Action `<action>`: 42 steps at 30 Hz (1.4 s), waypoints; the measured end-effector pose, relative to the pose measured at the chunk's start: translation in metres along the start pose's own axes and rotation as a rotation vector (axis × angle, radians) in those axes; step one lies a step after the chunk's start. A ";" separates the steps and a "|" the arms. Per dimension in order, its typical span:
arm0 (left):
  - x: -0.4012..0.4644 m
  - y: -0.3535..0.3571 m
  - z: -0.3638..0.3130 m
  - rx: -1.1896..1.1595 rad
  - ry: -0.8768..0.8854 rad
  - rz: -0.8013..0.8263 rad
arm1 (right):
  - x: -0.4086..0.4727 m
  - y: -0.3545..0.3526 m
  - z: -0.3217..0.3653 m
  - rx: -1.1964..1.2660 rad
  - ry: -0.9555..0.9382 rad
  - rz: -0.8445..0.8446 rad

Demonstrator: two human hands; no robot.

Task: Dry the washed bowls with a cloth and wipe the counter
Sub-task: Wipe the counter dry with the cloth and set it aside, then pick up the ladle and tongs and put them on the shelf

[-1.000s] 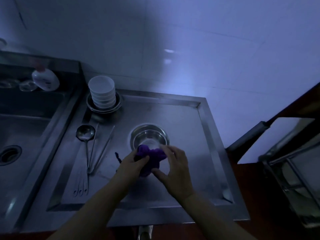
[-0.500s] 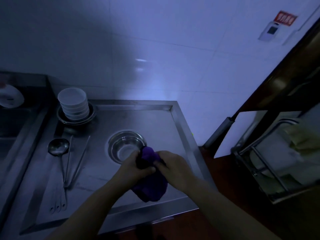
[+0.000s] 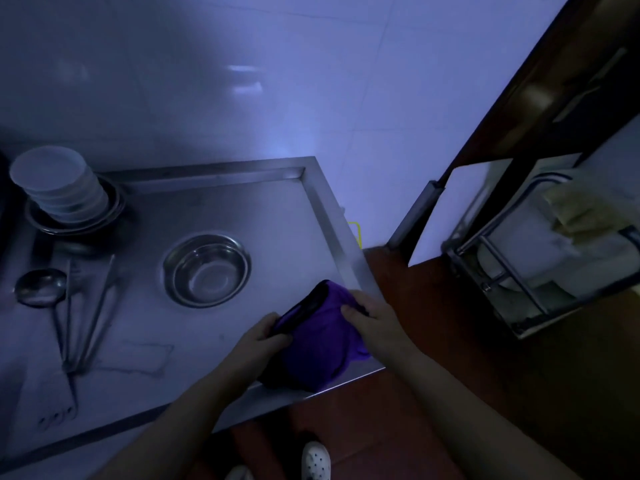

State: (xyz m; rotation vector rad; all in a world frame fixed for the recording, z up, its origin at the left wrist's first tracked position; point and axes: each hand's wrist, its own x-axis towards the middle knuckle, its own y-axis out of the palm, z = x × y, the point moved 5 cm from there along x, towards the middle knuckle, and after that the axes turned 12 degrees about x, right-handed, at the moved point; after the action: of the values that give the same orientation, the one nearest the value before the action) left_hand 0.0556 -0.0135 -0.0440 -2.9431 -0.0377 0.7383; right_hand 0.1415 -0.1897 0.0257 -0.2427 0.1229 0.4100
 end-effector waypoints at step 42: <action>-0.096 -0.201 0.101 0.590 -0.413 -0.899 | 0.075 0.218 -0.034 -0.787 -0.375 0.581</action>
State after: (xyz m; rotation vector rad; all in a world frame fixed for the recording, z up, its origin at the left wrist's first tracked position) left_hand -0.0761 0.1918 -0.0652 -1.8694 -0.9159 0.9385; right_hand 0.1180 0.0236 -0.0649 -0.9077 -0.3581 1.0689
